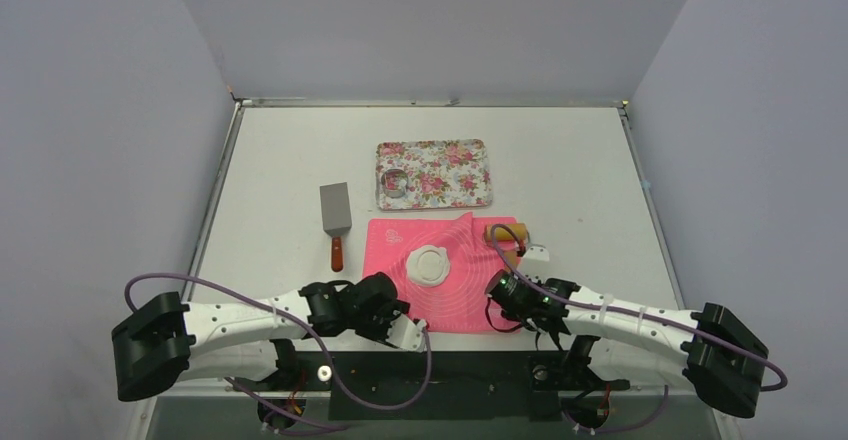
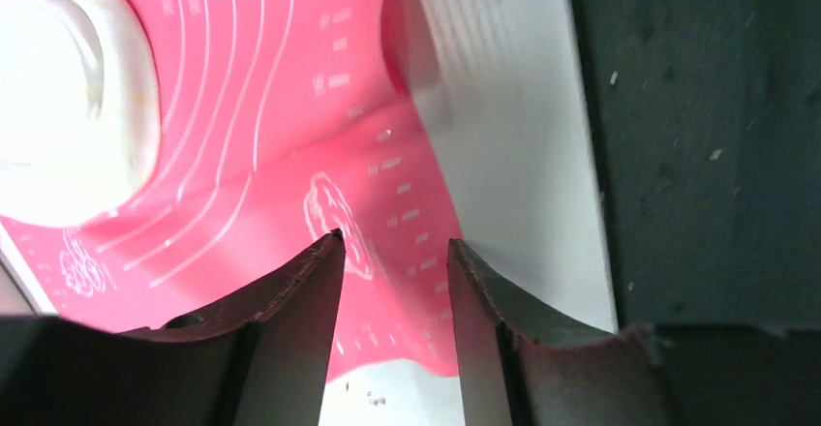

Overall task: Roll out the dumpling wrappers from the dough
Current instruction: Place the dumpling mold on the plate.

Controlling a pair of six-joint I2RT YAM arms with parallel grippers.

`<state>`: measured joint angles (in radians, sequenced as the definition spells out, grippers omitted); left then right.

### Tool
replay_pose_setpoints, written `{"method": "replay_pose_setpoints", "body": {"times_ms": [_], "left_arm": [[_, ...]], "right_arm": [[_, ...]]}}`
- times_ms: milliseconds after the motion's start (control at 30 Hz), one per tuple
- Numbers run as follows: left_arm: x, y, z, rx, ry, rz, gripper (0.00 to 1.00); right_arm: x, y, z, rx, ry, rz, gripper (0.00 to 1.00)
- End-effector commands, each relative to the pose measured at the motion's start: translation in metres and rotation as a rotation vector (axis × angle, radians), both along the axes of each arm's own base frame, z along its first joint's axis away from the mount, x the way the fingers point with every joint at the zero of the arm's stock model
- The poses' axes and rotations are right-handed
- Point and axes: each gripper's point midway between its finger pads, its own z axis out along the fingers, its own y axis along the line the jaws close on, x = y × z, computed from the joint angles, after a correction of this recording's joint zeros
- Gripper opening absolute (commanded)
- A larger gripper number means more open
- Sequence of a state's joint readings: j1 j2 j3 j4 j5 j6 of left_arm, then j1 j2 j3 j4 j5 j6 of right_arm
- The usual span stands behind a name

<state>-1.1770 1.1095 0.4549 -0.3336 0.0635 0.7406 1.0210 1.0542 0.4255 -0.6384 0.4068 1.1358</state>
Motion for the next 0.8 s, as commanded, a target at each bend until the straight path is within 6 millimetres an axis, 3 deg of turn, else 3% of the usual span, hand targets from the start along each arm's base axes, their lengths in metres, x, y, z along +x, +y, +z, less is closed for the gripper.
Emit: {"method": "replay_pose_setpoints", "body": {"times_ms": [0,167,200,333,767], "left_arm": [[0.006,0.04,-0.001,0.159,-0.001,0.013,0.34],[0.004,0.063,0.0,0.249,0.014,0.018,0.02],[0.007,0.066,0.001,0.26,0.007,0.028,0.0],[0.008,0.069,0.012,0.266,0.015,0.046,0.0],[-0.029,0.066,0.032,0.243,0.211,-0.033,0.0]], "right_arm": [[-0.017,-0.002,-0.015,0.052,0.098,-0.017,0.0],[-0.01,-0.019,0.003,0.054,0.067,-0.059,0.0],[-0.011,-0.023,0.004,0.043,0.072,-0.065,0.0],[-0.013,-0.035,0.007,0.021,0.079,-0.077,0.0],[-0.021,-0.045,0.007,-0.062,0.141,-0.059,0.0]]}}
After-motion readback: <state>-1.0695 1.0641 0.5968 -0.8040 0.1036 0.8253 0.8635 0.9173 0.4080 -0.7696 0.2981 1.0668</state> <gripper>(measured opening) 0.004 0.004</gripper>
